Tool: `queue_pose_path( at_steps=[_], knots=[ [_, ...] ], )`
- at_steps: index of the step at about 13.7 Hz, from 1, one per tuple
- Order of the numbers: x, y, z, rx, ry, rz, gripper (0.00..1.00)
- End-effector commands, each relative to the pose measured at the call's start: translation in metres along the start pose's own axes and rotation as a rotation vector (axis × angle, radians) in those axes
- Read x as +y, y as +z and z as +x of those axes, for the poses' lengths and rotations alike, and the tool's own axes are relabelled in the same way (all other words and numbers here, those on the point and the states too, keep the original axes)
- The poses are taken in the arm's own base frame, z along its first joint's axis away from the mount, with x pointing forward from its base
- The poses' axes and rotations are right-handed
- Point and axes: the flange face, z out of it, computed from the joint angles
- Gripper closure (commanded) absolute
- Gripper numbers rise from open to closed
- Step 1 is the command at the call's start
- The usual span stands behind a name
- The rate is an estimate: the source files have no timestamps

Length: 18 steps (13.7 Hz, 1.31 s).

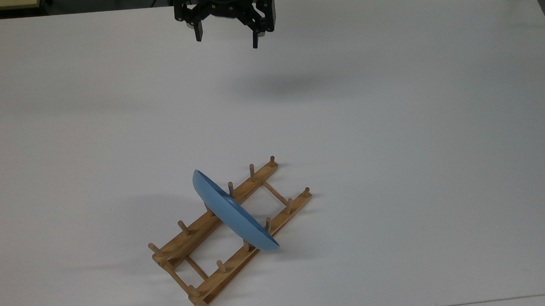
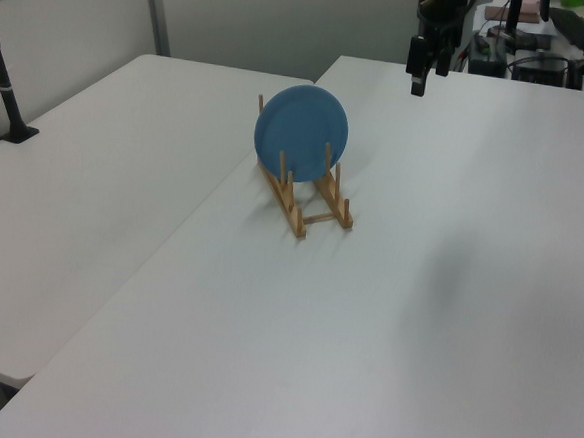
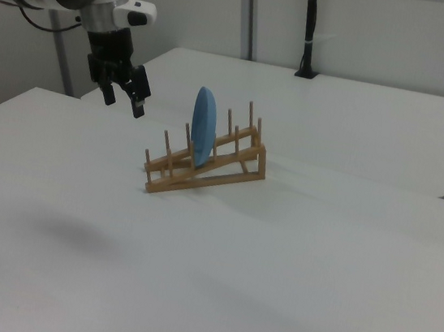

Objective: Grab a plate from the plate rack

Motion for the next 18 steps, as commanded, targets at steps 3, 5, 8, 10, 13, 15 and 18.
queue_pose_path(
  at_steps=[3,5,8,10,13,15,18],
  knots=[
    [0.003,0.0,-0.007,-0.006,-0.046,0.022,0.0],
    [0.002,0.0,-0.007,-0.006,-0.048,0.019,0.0],
    [0.002,-0.001,-0.007,-0.004,-0.049,0.02,0.0],
    [0.001,-0.001,-0.004,0.017,-0.049,0.024,0.0],
    [-0.002,0.004,0.007,0.06,-0.05,0.03,0.0],
    [-0.003,0.008,0.016,0.11,-0.052,0.035,0.0],
    [-0.007,0.02,0.051,0.241,-0.082,0.006,0.0]
  ],
)
